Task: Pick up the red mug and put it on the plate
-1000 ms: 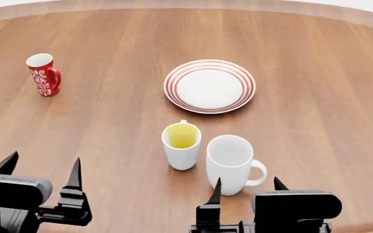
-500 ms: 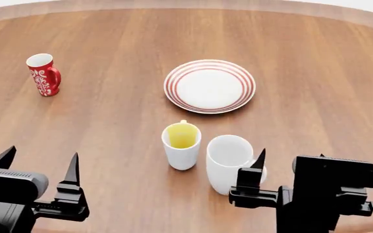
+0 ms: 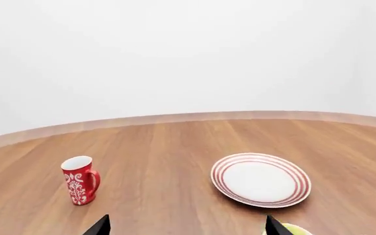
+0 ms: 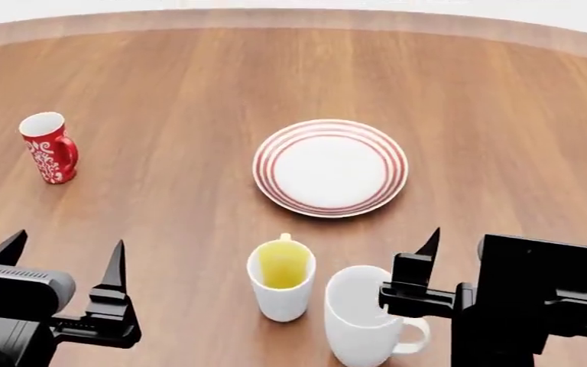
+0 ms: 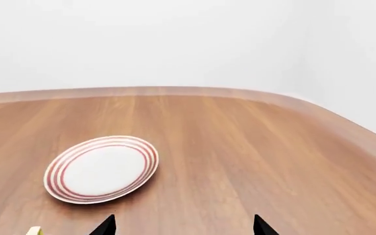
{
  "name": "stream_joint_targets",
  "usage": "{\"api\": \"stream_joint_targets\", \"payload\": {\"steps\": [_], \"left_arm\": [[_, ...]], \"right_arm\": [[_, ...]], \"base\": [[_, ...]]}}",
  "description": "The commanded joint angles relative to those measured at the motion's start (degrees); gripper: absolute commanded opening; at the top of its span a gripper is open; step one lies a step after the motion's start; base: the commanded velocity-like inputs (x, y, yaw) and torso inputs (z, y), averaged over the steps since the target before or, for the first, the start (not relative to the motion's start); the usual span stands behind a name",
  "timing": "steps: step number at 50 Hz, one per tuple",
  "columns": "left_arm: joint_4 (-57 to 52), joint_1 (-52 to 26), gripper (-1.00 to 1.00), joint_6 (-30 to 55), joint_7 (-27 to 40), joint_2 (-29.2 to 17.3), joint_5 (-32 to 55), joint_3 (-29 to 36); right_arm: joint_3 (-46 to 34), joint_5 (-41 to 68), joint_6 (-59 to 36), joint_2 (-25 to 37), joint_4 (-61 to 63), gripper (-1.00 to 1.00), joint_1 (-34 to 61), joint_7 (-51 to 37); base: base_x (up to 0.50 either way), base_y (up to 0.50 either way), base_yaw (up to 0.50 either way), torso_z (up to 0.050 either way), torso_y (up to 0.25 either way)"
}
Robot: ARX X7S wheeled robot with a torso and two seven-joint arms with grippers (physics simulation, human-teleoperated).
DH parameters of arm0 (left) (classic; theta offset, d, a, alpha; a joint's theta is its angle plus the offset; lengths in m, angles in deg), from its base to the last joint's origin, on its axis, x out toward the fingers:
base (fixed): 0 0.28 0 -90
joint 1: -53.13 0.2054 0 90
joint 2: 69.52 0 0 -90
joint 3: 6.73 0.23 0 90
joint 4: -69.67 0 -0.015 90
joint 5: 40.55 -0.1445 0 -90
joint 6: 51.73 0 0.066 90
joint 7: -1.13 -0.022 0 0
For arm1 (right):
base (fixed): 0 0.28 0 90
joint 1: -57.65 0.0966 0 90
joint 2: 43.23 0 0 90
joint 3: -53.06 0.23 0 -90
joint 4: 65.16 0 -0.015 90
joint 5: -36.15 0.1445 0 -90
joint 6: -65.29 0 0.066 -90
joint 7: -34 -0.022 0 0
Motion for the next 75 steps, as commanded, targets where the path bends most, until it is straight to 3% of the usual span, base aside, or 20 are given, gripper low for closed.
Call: {"api": "stream_joint_targets", "payload": {"steps": [1, 58, 75], "left_arm": [[-0.26, 0.13, 1.0, -0.17, -0.99, 0.85, -0.45, -1.05], [0.11, -0.04, 1.0, -1.18, 0.77, -0.63, 1.42, -0.01], [0.31, -0.06, 1.0, -1.4, 1.23, -1.08, 2.02, 0.15]], "right_arm": [[1.11, -0.13, 0.22, -1.02, -1.36, 1.0, 0.67, 0.78], [-0.78, 1.63, 1.54, -0.2, -2.36, 1.0, 0.49, -0.38], [-1.37, 1.97, 2.62, 0.04, -3.17, 1.0, 0.26, -0.58]], "base": [[0.5, 0.0, 0.0, 0.0, 0.0], [0.5, 0.0, 0.0, 0.0, 0.001], [0.04, 0.0, 0.0, 0.0, 0.0]]}}
